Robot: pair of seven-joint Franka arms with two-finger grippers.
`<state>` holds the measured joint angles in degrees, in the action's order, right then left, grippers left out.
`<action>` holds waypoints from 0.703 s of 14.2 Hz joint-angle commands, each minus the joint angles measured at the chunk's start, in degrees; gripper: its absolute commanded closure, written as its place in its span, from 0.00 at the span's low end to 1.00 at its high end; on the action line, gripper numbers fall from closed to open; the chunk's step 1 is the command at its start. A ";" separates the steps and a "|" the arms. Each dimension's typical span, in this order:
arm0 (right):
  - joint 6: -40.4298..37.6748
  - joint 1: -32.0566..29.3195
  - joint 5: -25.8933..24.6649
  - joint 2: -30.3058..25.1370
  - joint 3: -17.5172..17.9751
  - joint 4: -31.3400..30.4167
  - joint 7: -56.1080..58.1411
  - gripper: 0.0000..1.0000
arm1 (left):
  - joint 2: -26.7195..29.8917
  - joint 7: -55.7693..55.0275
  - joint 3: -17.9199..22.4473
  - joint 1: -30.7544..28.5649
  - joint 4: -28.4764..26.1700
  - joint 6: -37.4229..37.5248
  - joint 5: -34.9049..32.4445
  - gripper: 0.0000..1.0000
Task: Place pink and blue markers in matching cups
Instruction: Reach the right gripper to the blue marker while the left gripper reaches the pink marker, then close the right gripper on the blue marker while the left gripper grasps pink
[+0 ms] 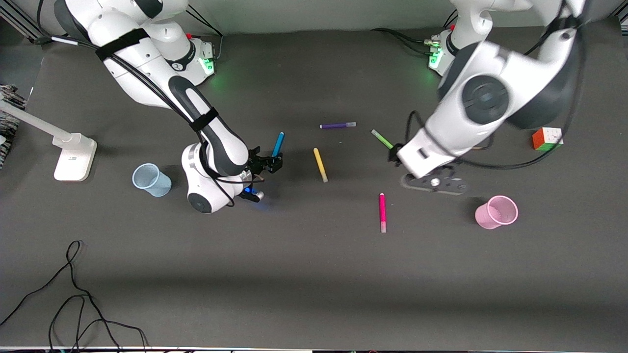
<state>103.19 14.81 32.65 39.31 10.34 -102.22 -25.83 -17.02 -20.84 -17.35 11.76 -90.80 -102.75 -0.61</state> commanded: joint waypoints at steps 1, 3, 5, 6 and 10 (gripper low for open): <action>-0.27 1.36 0.66 2.43 -0.24 1.68 -0.28 0.13 | -2.05 -2.10 0.48 1.07 1.68 -0.70 -1.31 0.00; -0.18 1.71 0.48 2.52 -0.24 1.50 -0.28 0.26 | -4.41 -2.01 0.48 0.98 1.42 -2.88 -2.20 0.00; 0.69 1.72 0.22 2.87 -0.32 1.50 -0.28 0.37 | -8.27 -2.10 0.65 0.90 1.15 -6.92 -4.03 0.00; 1.83 1.72 0.13 3.14 -0.41 1.50 -0.28 0.40 | -10.56 -2.10 0.66 0.89 1.07 -8.76 -4.57 0.00; 5.70 1.72 -2.07 4.89 -0.41 1.50 -0.28 0.51 | -15.58 -2.28 0.74 1.42 -2.26 -14.30 -6.06 0.00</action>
<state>107.42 15.97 31.82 42.61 10.17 -101.95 -25.82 -31.33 -21.66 -16.76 12.36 -91.57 -114.24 -5.32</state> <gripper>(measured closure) 0.471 0.000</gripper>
